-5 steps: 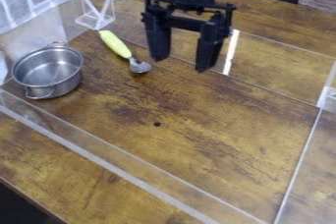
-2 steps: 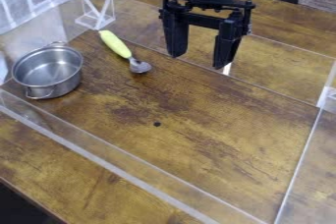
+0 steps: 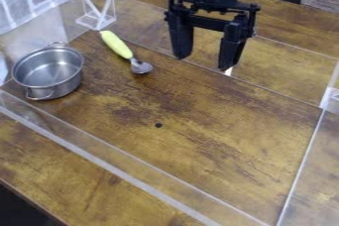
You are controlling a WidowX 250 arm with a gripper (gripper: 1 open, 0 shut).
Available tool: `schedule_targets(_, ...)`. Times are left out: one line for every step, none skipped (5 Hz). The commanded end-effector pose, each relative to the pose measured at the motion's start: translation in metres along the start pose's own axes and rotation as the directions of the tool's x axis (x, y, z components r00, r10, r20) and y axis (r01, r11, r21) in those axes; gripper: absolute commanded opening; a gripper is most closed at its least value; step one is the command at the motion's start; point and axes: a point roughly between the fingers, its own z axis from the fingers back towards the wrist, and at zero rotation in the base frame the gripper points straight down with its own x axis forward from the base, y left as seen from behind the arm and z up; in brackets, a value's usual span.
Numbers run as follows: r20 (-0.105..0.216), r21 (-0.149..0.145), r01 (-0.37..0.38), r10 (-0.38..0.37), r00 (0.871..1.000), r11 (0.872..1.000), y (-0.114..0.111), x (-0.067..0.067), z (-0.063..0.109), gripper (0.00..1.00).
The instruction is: Move the green spoon to the left
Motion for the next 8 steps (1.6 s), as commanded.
schedule_targets(0.059,-0.006,-0.02,0.02,0.998,1.0,0.008,0.003,0.019,1.0)
schedule_targets(0.056,-0.005,-0.029,0.029,0.998,1.0,0.011,0.003,0.021,1.0)
schedule_targets(0.05,-0.016,-0.023,0.023,0.998,1.0,0.008,0.001,0.022,1.0)
schedule_targets(0.043,-0.024,-0.015,0.016,0.999,1.0,0.004,-0.002,0.022,1.0)
schedule_targets(0.041,-0.028,-0.011,0.012,0.999,1.0,0.002,-0.004,0.023,1.0)
schedule_targets(0.038,-0.029,-0.007,0.008,0.999,1.0,0.001,-0.004,0.023,1.0)
schedule_targets(0.036,-0.029,-0.001,0.002,0.999,1.0,0.0,-0.005,0.024,1.0)
schedule_targets(0.034,-0.03,0.005,-0.004,0.999,1.0,-0.001,-0.005,0.024,1.0)
